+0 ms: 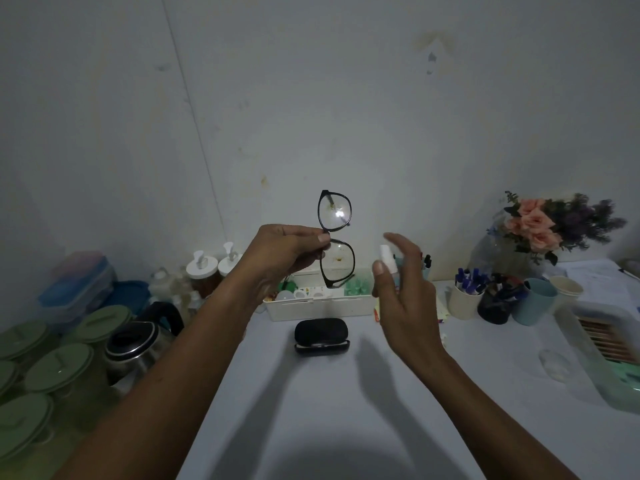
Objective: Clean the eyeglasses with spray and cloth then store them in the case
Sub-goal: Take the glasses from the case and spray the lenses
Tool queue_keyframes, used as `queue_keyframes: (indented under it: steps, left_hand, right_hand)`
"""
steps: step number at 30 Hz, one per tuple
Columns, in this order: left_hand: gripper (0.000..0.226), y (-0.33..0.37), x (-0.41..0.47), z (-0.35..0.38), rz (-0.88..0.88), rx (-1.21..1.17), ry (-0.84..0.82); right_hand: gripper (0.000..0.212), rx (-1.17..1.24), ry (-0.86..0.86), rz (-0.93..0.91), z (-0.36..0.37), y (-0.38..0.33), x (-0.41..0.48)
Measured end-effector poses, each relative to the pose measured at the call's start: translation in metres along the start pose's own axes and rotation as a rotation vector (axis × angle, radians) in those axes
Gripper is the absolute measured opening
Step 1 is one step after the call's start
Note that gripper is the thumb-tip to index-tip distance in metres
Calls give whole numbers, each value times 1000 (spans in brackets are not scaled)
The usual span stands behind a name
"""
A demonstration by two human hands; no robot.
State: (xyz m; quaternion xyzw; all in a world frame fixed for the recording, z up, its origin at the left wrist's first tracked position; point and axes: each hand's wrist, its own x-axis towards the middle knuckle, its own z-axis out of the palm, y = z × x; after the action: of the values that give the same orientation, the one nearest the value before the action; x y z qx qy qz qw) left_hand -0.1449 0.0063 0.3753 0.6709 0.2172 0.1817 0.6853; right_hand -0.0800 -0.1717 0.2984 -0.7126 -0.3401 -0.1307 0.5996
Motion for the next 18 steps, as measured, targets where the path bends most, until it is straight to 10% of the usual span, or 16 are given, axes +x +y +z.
queue_keyframes:
  steps: [7, 18]
  left_hand:
    - [12, -16, 3, -11, -156, -250, -147]
    - [18, -24, -1, -6, 135, 160, -140]
  right_hand:
    - [36, 390, 54, 300, -7, -11, 24]
    - [51, 408, 52, 233, 8, -41, 48]
